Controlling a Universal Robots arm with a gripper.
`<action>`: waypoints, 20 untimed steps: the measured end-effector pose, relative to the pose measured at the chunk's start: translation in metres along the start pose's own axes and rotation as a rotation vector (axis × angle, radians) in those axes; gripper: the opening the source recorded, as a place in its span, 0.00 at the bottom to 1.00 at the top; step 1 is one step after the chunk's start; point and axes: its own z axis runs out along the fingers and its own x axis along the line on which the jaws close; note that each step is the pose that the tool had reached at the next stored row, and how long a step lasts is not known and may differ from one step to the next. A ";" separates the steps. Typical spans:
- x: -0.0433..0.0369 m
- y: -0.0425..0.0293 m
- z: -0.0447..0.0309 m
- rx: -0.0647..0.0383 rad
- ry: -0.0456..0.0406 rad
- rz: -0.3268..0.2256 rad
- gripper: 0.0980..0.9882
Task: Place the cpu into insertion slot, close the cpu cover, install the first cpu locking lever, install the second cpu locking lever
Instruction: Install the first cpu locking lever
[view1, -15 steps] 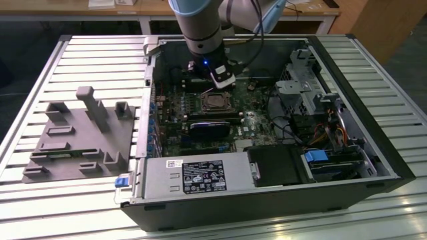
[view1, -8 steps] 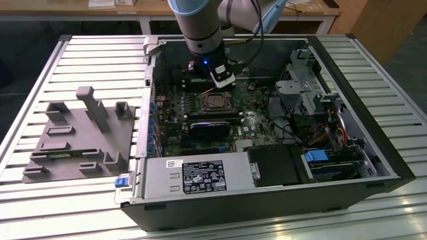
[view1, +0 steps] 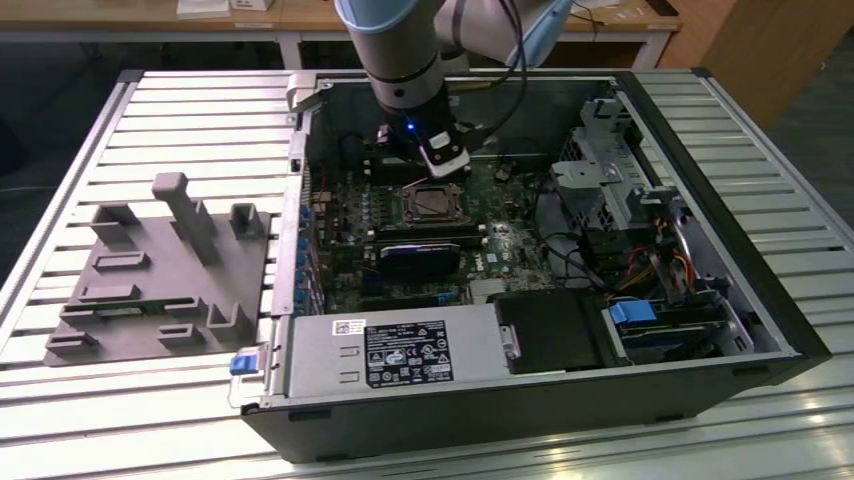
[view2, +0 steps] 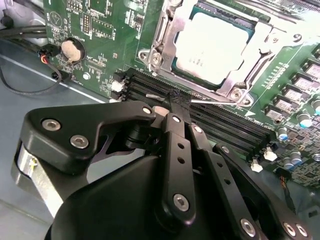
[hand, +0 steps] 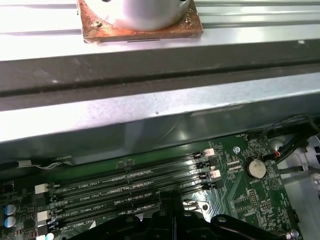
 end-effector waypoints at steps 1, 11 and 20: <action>0.0001 0.0000 0.0003 0.002 -0.0013 0.003 0.01; 0.0042 0.0029 0.0022 0.010 -0.0104 0.029 0.01; 0.0063 0.0060 0.0048 0.024 -0.0207 0.053 0.01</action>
